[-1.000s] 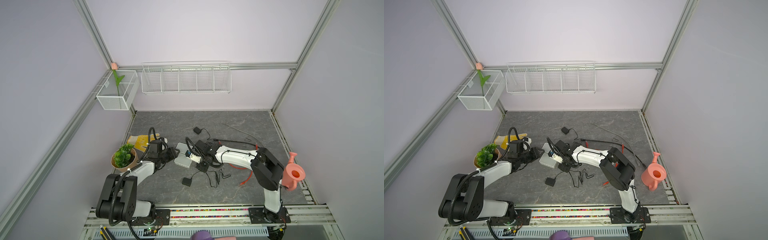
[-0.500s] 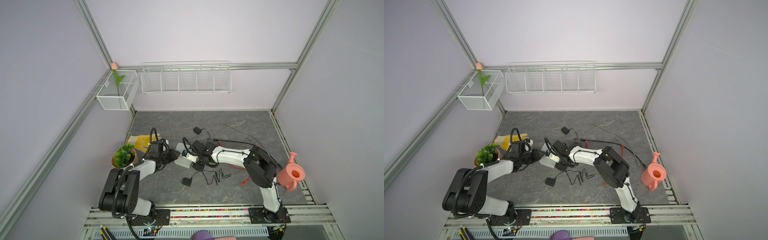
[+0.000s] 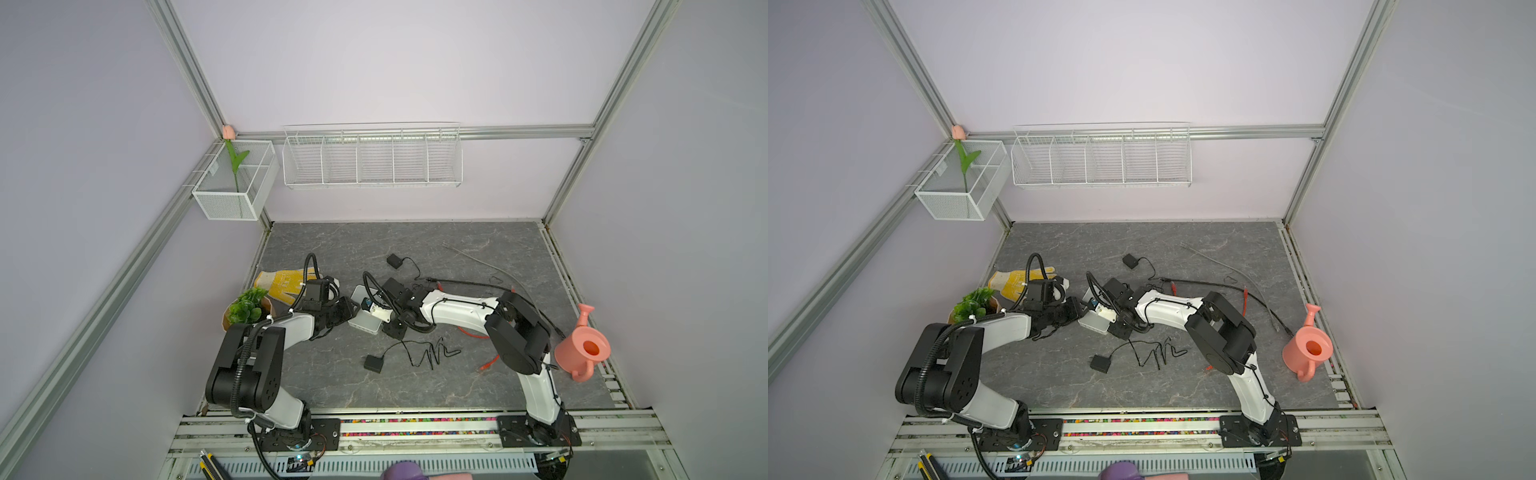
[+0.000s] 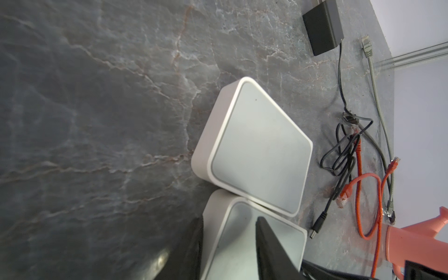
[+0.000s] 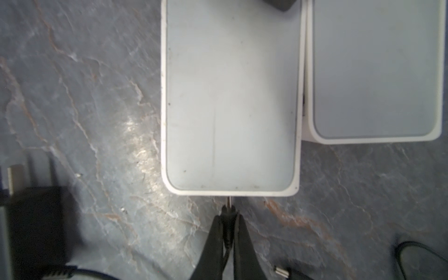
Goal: Insert the plug into the switch port
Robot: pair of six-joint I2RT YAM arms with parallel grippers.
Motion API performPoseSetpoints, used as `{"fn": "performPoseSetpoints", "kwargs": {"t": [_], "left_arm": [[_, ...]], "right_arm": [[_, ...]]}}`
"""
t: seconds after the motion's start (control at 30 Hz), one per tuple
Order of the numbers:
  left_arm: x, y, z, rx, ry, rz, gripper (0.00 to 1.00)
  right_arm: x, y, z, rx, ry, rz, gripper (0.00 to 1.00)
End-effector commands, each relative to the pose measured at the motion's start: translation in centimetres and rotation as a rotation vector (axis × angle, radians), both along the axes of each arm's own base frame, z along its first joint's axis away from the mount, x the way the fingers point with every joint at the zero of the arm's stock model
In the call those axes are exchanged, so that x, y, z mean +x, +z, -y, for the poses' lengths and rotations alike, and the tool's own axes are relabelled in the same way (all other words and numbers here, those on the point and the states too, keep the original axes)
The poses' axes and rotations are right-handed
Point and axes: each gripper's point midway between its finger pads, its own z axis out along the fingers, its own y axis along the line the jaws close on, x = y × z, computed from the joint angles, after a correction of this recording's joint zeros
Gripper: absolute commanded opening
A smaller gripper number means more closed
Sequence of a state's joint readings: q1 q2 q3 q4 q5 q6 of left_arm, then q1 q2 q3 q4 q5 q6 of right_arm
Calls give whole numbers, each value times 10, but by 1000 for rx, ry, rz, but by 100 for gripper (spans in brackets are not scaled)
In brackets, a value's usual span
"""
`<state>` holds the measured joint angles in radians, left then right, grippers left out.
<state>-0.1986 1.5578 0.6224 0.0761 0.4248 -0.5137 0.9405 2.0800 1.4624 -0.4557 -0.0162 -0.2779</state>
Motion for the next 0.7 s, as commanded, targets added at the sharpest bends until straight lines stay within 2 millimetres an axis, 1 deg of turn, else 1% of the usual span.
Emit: {"fn": "performPoseSetpoints", "kwargs": {"t": [0.0, 0.13, 0.33, 0.43, 0.67], "left_arm": [[10, 6, 6, 16, -33, 25, 38], [15, 4, 7, 28, -41, 19, 38], [19, 2, 7, 52, -60, 17, 38], [19, 0, 8, 53, -70, 10, 37], [21, -2, 12, 49, -81, 7, 36]], "right_arm": [[-6, 0, -7, 3, 49, -9, 7], [-10, 1, -6, 4, 50, -13, 7], [1, 2, 12, -7, -9, -20, 6], [4, -2, 16, -29, -17, -17, 6], [5, -5, 11, -32, -9, -38, 6]]}}
